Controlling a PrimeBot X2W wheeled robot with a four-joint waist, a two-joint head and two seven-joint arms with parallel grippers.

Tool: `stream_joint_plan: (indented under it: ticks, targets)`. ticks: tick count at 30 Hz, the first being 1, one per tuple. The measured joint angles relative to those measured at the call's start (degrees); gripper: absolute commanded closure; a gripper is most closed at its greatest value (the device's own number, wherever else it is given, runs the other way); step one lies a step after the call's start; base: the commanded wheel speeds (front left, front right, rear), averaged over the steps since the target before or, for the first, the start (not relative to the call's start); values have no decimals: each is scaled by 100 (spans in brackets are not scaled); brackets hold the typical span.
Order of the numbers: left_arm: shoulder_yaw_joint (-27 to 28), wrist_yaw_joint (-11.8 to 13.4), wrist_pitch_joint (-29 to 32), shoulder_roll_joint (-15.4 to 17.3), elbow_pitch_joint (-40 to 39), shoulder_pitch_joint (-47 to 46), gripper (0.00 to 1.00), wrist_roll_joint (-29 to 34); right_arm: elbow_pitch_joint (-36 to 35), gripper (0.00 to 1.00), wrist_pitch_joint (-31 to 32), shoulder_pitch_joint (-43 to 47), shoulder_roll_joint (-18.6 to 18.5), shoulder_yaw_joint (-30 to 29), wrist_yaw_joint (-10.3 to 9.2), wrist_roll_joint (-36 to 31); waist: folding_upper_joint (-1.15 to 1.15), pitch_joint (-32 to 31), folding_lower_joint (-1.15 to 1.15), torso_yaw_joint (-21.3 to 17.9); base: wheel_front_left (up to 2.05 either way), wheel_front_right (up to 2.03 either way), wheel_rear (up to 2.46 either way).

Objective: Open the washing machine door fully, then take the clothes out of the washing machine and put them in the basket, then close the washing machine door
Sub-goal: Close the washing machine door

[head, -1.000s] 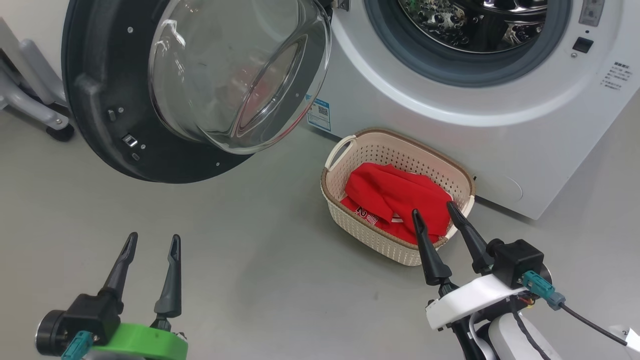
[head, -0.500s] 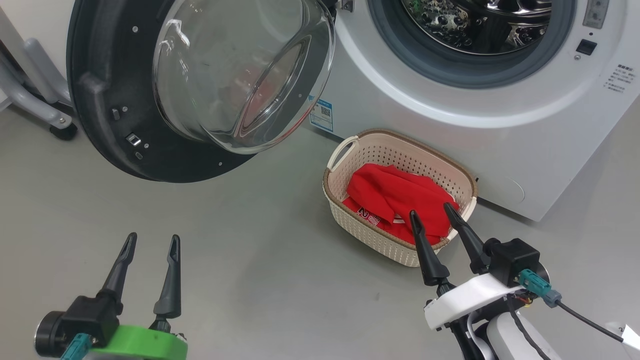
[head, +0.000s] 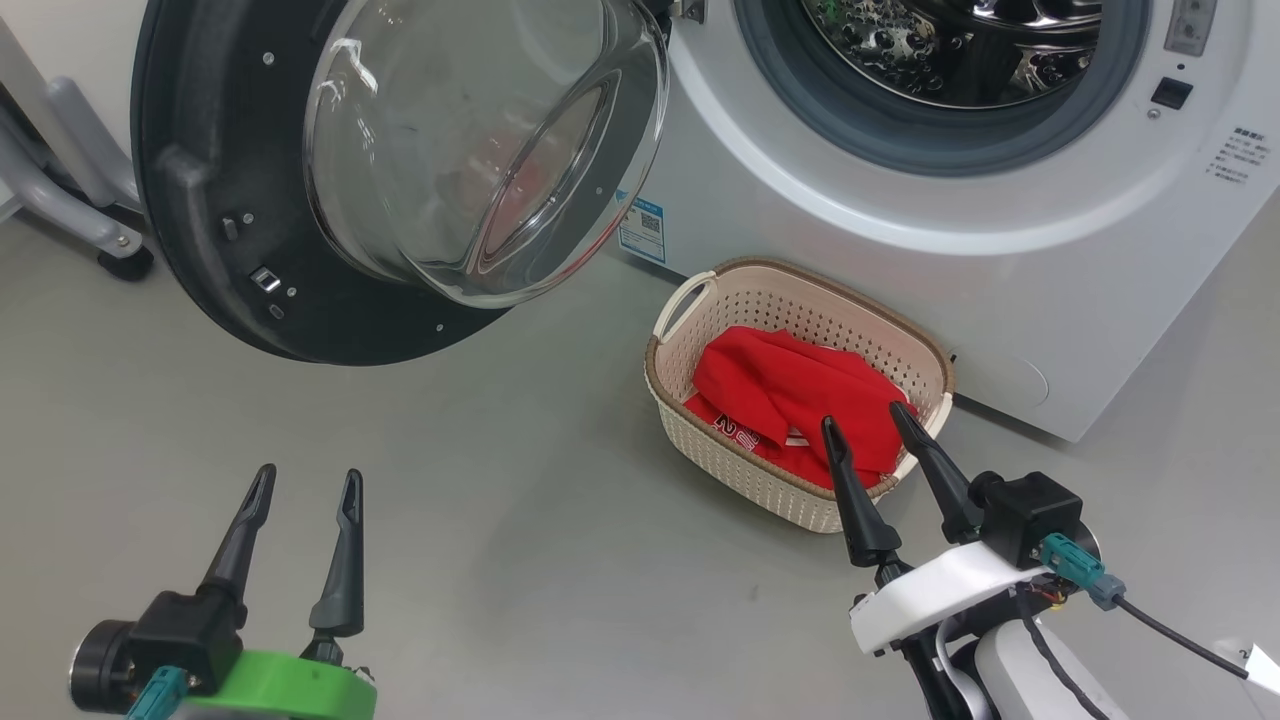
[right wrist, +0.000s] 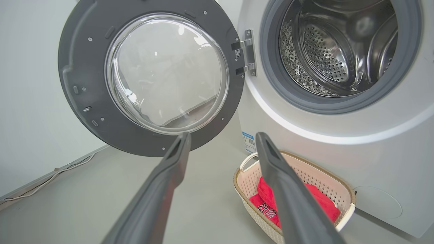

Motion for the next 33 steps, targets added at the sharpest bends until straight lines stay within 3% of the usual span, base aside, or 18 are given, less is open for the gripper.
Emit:
stream_joint_plan:
  ticks: [16, 17, 19, 27, 33]
  targets:
    - [34, -3, 0, -13, -14, 0, 0, 0, 27, 0, -8, -2, 0, -33, 0, 12, 0, 24, 0, 1, 0, 0, 0]
    - [34, -8, 0, -13, -14, 0, 45, 0, 27, 0, -8, -2, 0, -34, 0, 12, 0, 26, 0, 1, 0, 0, 0]
    - [36, -8, 0, -14, -20, 0, 100, 0, 27, 0, -8, -2, 0, -34, 0, 19, 0, 32, 0, 2, 0, 0, 0]
    - [166, -9, 0, 10, -146, -1, 100, 4, 16, 0, -9, -1, 0, -93, -10, 36, 0, 89, 0, 6, 0, 0, 0]
    - [346, -10, -16, 221, -427, -66, 100, 54, -86, 0, -22, -1, -2, -116, -66, 33, 0, 219, 0, 11, 0, 0, 0]
